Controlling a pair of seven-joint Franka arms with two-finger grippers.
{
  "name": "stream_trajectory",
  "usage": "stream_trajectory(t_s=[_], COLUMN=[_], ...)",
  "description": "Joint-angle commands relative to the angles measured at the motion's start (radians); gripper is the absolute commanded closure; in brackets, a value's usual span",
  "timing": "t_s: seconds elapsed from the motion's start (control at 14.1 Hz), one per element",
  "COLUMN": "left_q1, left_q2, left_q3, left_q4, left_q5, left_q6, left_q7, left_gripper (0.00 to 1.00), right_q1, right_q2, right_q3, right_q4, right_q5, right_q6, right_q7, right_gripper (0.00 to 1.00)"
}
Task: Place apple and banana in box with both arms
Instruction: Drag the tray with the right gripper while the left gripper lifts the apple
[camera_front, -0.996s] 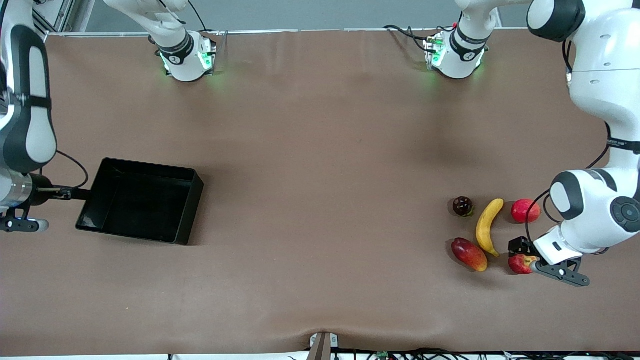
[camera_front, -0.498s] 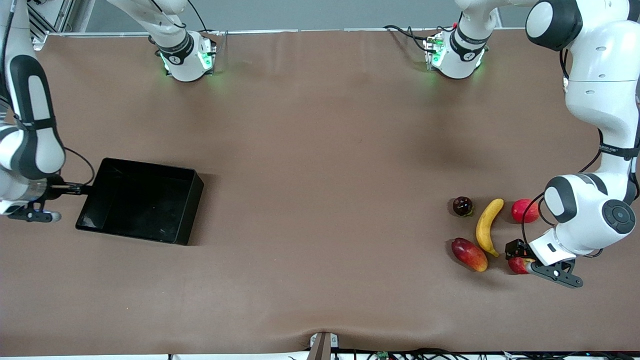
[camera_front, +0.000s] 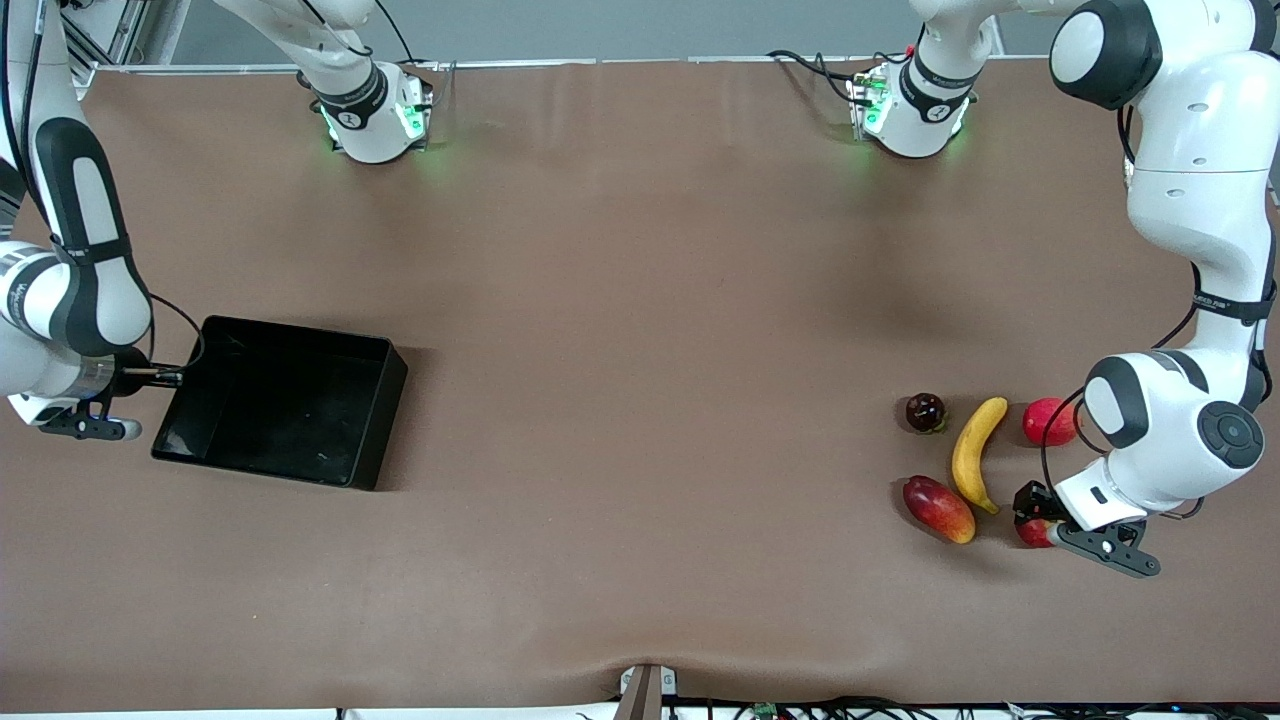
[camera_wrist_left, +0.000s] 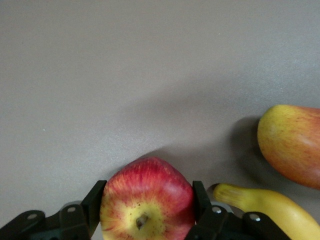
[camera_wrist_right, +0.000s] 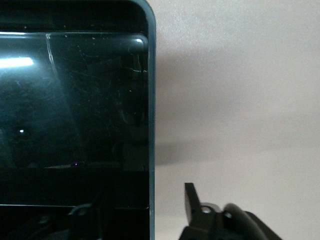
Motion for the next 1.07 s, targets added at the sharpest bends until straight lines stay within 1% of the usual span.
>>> stream_trajectory(t_s=[0.0,0.21,0.28,0.36,0.5,0.57,0.71,0.85,1.0], left_q1=[0.018,0.020,0.017,0.014,0.008,0.008,-0.018,-0.032,-0.066], left_q2=[-0.008,-0.058,-0.077,-0.100,-0.155,-0.173,-0.209,-0.248,-0.296], left_q3=[0.000,-0.003,-0.004,-0.009,-0.012,-0.013,-0.013,-0.015,-0.017], left_q4=[0.016,0.014,0.012,0.014,0.014,0.012,0.011,0.011,0.003], left_q5=[-0.011,-0.013,-0.013,-0.023,-0.022,-0.019,-0.016,-0.011,-0.010], left_q6=[0.007,-0.007,-0.018,-0.057,-0.127,-0.145,-0.208,-0.283,-0.366], left_q7=[0.054,0.046,0.043,0.040,-0.005,-0.036,-0.100,-0.183,-0.254], left_gripper=[1.00,1.00,1.00,1.00,1.00,1.00,1.00,1.00,1.00], right_q1=[-0.017,-0.005,-0.003,0.000,0.001,0.004,0.017,0.021,0.021], right_q2=[-0.005,-0.013,-0.013,-0.012,-0.013,-0.013,-0.019,-0.034,-0.042], right_q3=[0.015,0.016,0.018,0.021,0.048,0.051,0.065,0.091,0.114], right_q4=[-0.006,0.013,0.039,0.079,0.183,0.232,0.261,0.263,0.265], right_q5=[0.014,0.014,0.014,0.016,0.025,0.045,0.109,0.129,0.177], right_q6=[0.005,-0.005,-0.042,-0.111,-0.278,-0.350,-0.425,-0.444,-0.469], right_q7=[-0.007,-0.007,-0.007,-0.007,-0.004,-0.005,-0.008,-0.028,-0.056], right_gripper=[1.00,1.00,1.00,1.00,1.00,1.00,1.00,1.00,1.00])
